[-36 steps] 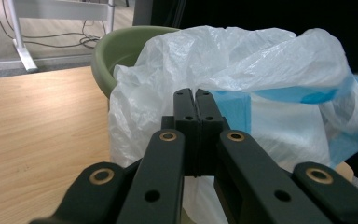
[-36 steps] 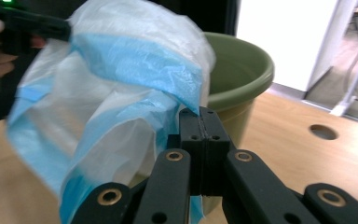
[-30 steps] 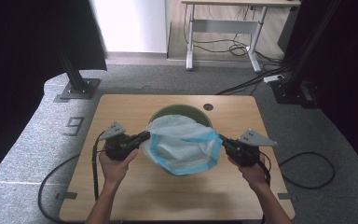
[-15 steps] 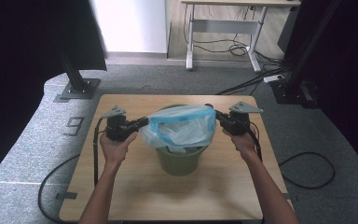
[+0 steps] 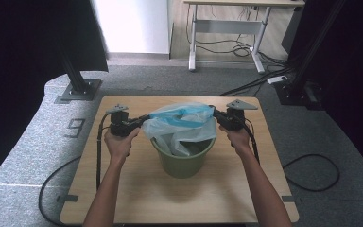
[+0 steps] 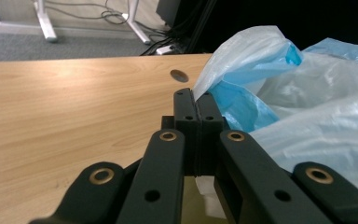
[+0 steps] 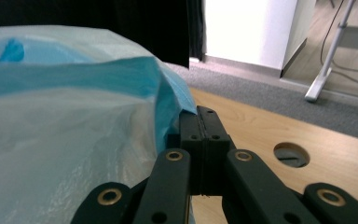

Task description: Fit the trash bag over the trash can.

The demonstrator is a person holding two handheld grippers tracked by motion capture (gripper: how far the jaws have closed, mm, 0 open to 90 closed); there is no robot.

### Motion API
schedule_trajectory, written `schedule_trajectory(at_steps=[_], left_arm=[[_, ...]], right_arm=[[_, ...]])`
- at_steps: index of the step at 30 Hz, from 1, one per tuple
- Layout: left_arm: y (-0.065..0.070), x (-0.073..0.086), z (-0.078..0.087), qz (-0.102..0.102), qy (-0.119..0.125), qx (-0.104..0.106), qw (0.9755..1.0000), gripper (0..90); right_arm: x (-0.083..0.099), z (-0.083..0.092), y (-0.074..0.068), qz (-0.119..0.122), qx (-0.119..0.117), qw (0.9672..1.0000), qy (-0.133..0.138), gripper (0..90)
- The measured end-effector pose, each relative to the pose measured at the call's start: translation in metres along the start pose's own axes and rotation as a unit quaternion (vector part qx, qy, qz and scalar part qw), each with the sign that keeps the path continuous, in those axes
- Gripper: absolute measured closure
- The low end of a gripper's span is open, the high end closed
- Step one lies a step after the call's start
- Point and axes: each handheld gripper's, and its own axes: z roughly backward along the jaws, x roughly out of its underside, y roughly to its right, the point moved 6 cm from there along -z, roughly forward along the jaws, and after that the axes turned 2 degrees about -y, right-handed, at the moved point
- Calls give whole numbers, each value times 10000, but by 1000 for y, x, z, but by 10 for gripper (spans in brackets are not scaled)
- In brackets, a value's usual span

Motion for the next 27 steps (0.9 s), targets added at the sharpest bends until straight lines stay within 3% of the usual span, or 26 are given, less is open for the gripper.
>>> schedule_trajectory(at_steps=[3, 9, 19, 27], left_arm=[[-7, 6, -4, 97, -117, -58, 9999, 898], [-11, 15, -9, 287, -235, 38, 9993, 897], [-17, 15, -18, 613, -395, 37, 9973, 897], [-17, 19, -23, 664, -600, 8, 9960, 897]], right_arm=[[6, -9, -1, -69, -31, 9999, -153, 887], [17, -21, -7, -30, 25, 9987, -517, 890], [19, -31, -5, -194, -154, 9961, -850, 889], [17, -32, -6, -148, -293, 9933, -1104, 889]])
